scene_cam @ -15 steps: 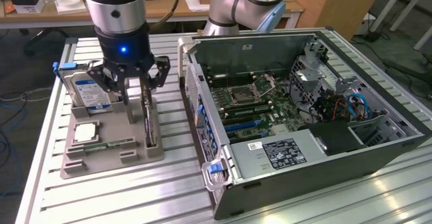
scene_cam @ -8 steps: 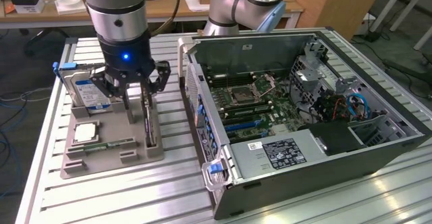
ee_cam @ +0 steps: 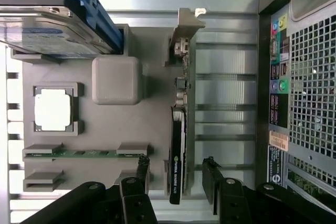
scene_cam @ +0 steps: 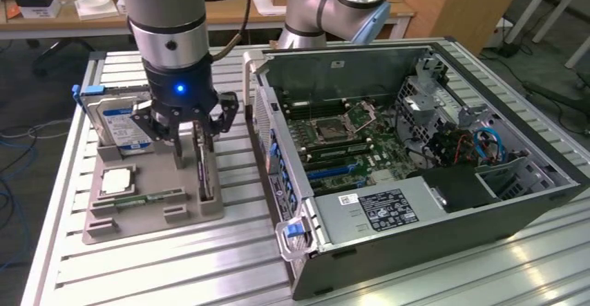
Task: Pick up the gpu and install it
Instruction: 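Pick up the gpu and move the gpu toward the slot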
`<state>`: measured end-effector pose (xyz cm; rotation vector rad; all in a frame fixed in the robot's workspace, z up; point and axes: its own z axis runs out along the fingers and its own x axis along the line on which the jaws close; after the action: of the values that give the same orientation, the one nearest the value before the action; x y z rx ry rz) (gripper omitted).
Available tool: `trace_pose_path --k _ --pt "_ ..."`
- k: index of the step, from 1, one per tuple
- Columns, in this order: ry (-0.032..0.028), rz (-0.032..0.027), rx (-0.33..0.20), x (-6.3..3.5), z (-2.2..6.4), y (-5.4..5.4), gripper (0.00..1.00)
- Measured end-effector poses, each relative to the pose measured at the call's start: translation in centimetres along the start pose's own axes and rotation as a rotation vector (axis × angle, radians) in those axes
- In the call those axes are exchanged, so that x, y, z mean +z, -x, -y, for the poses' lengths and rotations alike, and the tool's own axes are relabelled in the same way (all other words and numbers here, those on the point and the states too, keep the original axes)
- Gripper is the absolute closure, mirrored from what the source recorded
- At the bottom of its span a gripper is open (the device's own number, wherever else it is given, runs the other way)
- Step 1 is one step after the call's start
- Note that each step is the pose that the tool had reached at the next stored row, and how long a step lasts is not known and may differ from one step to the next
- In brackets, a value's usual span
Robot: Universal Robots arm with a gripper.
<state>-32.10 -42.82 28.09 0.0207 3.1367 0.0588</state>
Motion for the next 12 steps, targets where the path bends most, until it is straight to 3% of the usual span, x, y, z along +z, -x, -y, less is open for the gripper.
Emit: trace_pose_path --k 12 --pt "-0.0001 -0.0001 0.000 2.15 0.32 0.2 0.47"
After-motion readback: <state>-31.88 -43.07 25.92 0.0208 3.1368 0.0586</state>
